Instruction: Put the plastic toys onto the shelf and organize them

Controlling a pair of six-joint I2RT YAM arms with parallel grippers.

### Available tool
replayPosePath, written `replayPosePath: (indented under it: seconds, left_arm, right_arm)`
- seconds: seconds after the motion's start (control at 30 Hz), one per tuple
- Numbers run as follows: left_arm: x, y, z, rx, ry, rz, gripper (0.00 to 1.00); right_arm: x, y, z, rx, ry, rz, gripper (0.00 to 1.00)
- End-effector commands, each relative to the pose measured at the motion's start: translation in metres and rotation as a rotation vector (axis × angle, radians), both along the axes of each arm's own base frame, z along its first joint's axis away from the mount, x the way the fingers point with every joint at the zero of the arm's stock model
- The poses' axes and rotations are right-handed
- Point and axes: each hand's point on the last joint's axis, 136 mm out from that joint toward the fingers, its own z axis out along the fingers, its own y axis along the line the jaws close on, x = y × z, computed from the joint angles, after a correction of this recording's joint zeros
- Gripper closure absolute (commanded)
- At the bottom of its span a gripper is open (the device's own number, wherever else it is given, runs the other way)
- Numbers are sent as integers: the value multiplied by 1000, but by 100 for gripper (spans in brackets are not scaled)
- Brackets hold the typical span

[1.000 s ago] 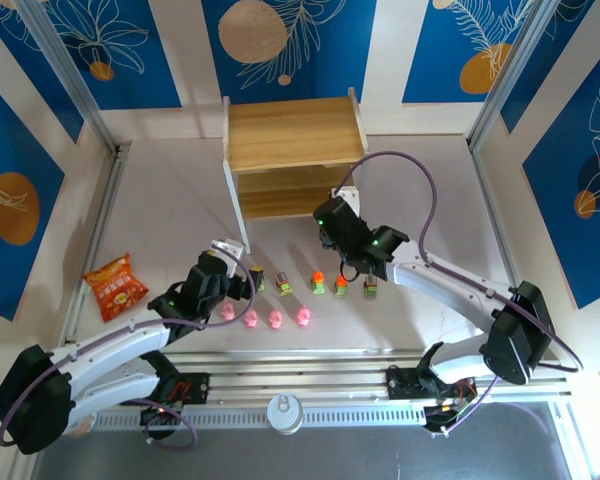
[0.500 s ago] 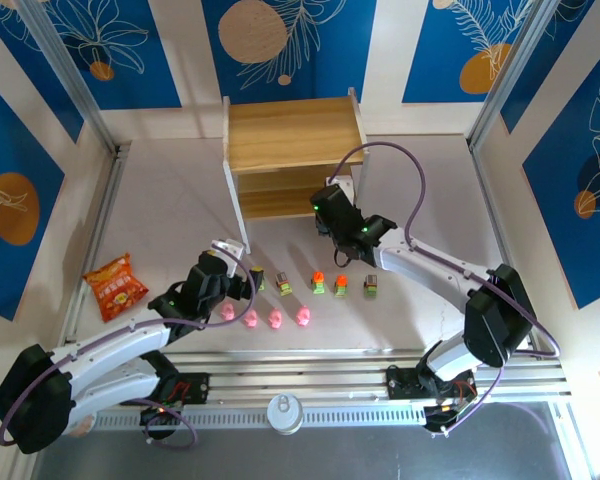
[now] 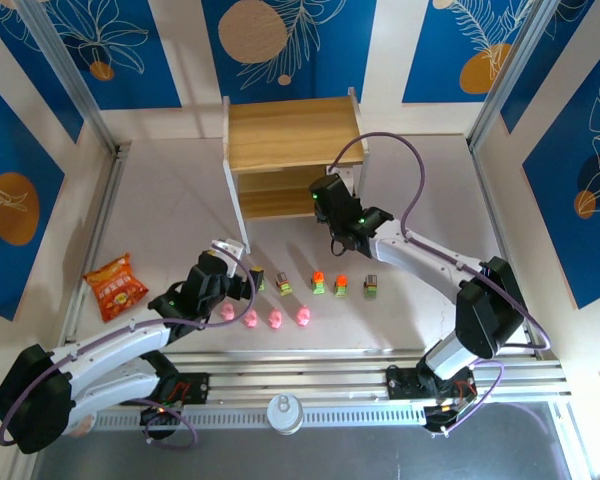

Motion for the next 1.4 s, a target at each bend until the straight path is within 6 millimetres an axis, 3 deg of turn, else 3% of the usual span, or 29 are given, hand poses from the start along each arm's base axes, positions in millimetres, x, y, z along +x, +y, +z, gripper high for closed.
replayPosePath:
  seconds: [0.0,0.63,0.87,1.2,1.37]
  left_arm:
    - [7,-6,19,-29,-41,-6,4]
    - [8,-7,19,-27,-40,-8,4]
    - [8,-7,18,-24,-37,-7,4]
    - [9,-5,19,-22,-41,2,3]
    - [9,-5,20,-20,-43,5,3]
  right_arm:
    - [11,-1,11,3,-34,-25,70]
    - [22,-9,-19,-2,23,-64,63]
    - [17,-8,-5,15,-5,-56,54]
    - [4,-5,18,33,-41,-47,47]
    - [-3,-7,16,29,-34,-59,42]
